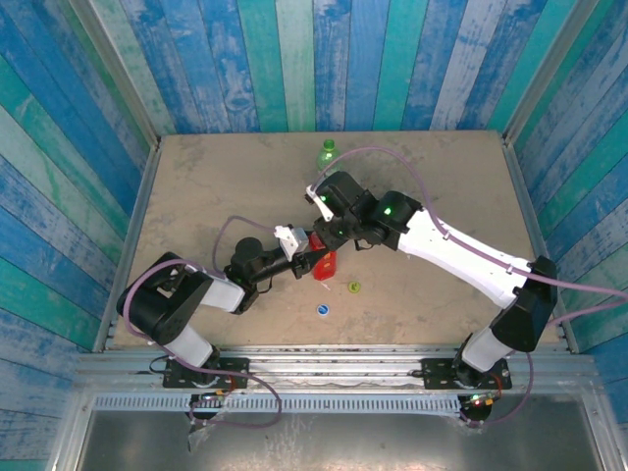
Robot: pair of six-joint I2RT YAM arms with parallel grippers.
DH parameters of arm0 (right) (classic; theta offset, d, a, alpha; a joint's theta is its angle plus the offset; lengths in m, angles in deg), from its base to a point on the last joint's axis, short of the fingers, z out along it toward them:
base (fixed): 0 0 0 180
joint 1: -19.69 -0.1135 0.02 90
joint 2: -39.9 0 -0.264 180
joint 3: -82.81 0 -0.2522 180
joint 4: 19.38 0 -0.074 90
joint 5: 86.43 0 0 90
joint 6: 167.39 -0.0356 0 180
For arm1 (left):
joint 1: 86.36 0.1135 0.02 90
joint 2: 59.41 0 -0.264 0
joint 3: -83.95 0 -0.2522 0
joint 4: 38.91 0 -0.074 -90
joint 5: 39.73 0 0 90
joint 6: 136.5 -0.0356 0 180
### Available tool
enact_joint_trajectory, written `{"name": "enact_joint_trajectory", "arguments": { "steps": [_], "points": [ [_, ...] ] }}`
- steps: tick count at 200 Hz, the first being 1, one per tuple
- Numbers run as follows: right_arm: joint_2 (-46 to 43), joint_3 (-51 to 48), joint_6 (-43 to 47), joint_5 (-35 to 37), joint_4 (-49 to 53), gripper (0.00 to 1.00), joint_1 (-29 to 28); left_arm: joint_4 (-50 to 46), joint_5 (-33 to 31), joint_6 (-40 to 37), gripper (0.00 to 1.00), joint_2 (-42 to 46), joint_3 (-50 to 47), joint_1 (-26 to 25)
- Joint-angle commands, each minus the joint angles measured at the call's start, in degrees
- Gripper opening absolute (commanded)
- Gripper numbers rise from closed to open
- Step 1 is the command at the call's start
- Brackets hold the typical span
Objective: Screw on the bottle caps
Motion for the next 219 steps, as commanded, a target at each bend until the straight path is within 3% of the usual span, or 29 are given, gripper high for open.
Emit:
{"name": "enact_joint_trajectory", "arguments": {
  "steps": [1, 27, 91, 122, 159, 219],
  "points": [
    [3.1, -0.5, 0.7, -2.0, 5.6, 0.33, -1.1, -2.5, 1.5, -0.6, 0.49, 0.5, 0.6, -0.9],
    [2.8, 0.2, 0.7, -2.1, 4.9, 0.36, -1.2, -2.6, 1.6, -0.6, 0.49, 0.6, 0.7, -0.9],
    [-3.5, -3.6, 0.2, -2.9, 0.0, 0.57, -1.2, -2.5, 1.6, -0.6, 0.49, 0.6, 0.6, -0.8],
    [-7.6, -5.9, -0.7, -2.7, -1.7, 0.59, -1.2, -2.4, 1.7, -0.4, 0.49, 0.6, 0.6, -0.8],
    [-11.1, -9.4, -3.0, -2.5, -8.0, 0.51, -0.1, -2.2, 2.0, -0.4, 0.49, 0.3, 0.6, -0.8],
    [-6.8, -7.8, -3.0, -6.0, -7.3, 0.32, 3.3, -2.9, 1.8, -0.7, 0.49, 0.8, 0.6, -0.8]
  ]
}}
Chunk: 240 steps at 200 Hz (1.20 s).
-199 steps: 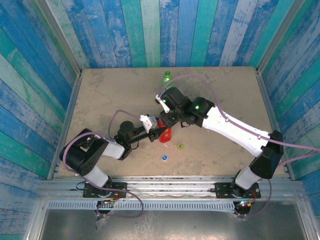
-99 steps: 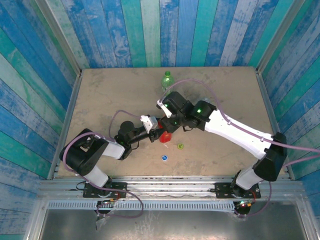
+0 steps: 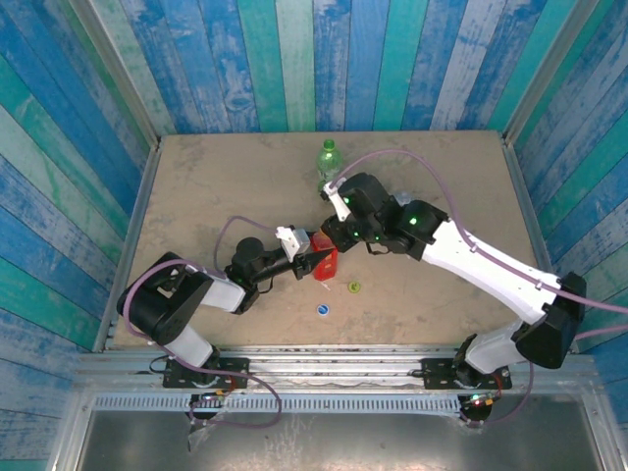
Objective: Screw on the bottle caps
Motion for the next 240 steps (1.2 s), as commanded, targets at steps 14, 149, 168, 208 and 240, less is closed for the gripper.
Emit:
{"name": "enact_joint_trajectory", "arguments": {
  "steps": [14, 149, 168, 208, 240],
  "points": [
    [1.8, 0.3, -0.4, -2.9, 1.0, 0.3, 1.4, -3.0, 1.0, -0.3, 0.49, 0.9, 0.3, -0.4],
    [0.4, -7.8, -6.7, -21.3, -1.1, 0.2, 6.9, -3.6, -0.4, 1.4, 0.46, 0.5, 1.1, -0.5],
    [-0.7, -9.9, -6.7, -23.1, -1.9, 0.21, 6.9, -4.5, -1.7, 1.6, 0.45, 0.4, 1.5, -0.4],
    [-4.4, -13.2, -7.7, -27.1, -4.3, 0.21, 6.9, -5.3, -2.9, 2.3, 0.45, 0.3, 1.9, -0.4],
    [-7.3, -13.4, -7.6, -28.4, -6.3, 0.19, 6.8, -4.9, -2.8, 2.0, 0.46, 0.2, 1.8, -0.5]
  ]
}}
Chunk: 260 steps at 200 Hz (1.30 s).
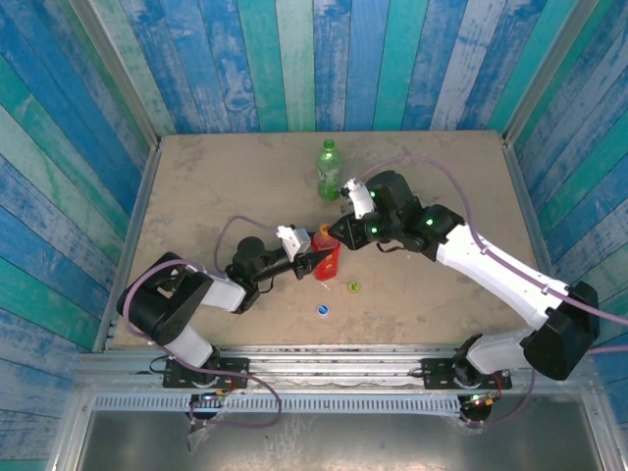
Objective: Screw on the bottle caps
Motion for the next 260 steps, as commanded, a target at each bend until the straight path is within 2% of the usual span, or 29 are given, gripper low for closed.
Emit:
{"name": "enact_joint_trajectory", "arguments": {
  "steps": [1, 39, 69, 91, 138, 230, 260],
  "points": [
    [-1.4, -1.2, -0.4, -6.1, 3.1, 0.19, -1.6, -3.8, -1.9, 0.9, 0.46, 0.2, 1.1, -0.3],
    [-2.3, 0.8, 0.0, -1.9, 2.6, 0.23, -0.1, -2.4, -1.0, 0.5, 0.47, -0.1, 0.7, -0.3],
    [-0.6, 2.6, -0.3, -2.5, 0.3, 0.29, 2.5, -2.0, -0.2, 0.2, 0.47, -0.3, 0.5, -0.3],
    [2.5, 5.1, 0.6, -5.0, -0.1, 0.3, 3.7, -1.8, 0.0, 0.0, 0.47, -0.2, 0.3, -0.2],
    [6.9, 6.9, 2.5, -9.3, 1.4, 0.25, 4.5, -1.6, 0.2, -0.1, 0.47, -0.3, 0.4, -0.3],
    [-1.4, -4.7, -0.8, -15.0, -2.5, 0.12, 3.6, -1.7, -0.5, 0.0, 0.47, -0.2, 0.5, -0.2],
    [-3.0, -4.4, 0.1, -10.4, -2.8, 0.16, 3.7, -1.7, -0.1, -0.3, 0.47, 0.0, 0.4, -0.3]
  ]
}}
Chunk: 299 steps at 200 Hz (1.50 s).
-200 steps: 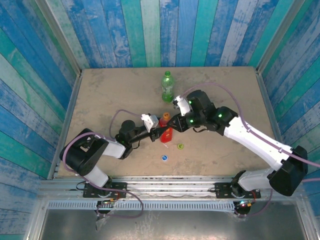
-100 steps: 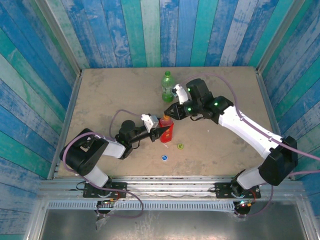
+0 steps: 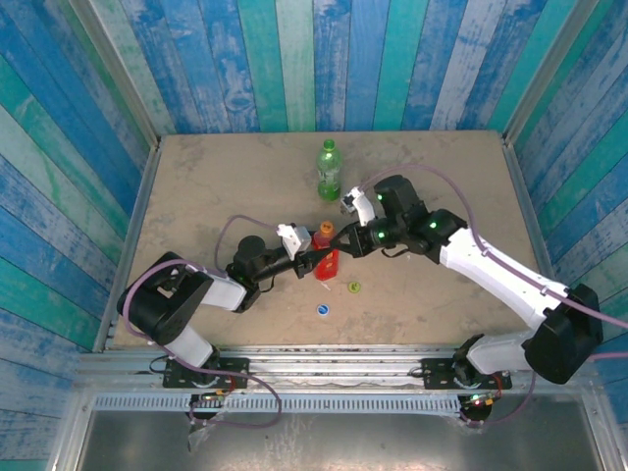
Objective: Screw on the bottle caps
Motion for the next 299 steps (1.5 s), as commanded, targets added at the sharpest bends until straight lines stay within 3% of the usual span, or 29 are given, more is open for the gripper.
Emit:
{"name": "enact_joint_trajectory", "arguments": {
  "steps": [1, 33, 55, 102, 158, 203, 229, 260, 277, 299],
  "points": [
    [-2.0, 0.5, 0.3, 2.0, 0.3, 0.16, 0.2, -1.1, 0.0, -0.5, 0.47, 0.0, -0.1, -0.2],
    [0.1, 3.1, -0.2, 3.5, -1.6, 0.31, 2.1, -1.1, 0.3, -0.9, 0.47, 0.4, -0.4, -0.2],
    [3.7, 5.8, 0.4, 1.7, -1.6, 0.32, 2.9, -1.0, 0.4, -0.9, 0.47, 0.5, -0.4, -0.2],
    [8.5, 9.1, 0.5, -2.3, -0.4, 0.22, 3.0, -0.7, 0.7, -1.1, 0.47, 0.4, -0.5, -0.2],
    [1.3, -1.2, -1.1, -4.6, -3.4, 0.13, 0.6, 0.9, -1.0, -1.6, 0.46, 0.7, -1.4, -0.2],
    [-3.2, -3.1, -1.2, -3.5, -3.5, 0.14, -1.3, -0.4, -1.2, -2.0, 0.46, 1.6, -1.2, -0.2],
    [-6.5, -1.5, 4.6, 1.8, -0.3, 0.22, -1.3, -4.0, -2.3, -5.1, 0.46, 4.7, -1.3, -0.4],
    [-10.1, 1.9, 15.4, 9.3, 6.3, 0.42, -1.4, -11.9, -5.2, -11.4, 0.46, 11.2, -1.3, -1.4],
    [-12.4, 3.1, 20.0, 14.6, 7.9, 0.58, -1.4, -16.6, -6.4, -15.3, 0.48, 14.6, -1.1, -2.2],
    [-16.0, 1.6, 31.1, 13.4, 6.7, 0.65, -1.7, -21.5, -7.4, -19.3, 0.48, 18.4, -0.8, -3.2]
  ]
}}
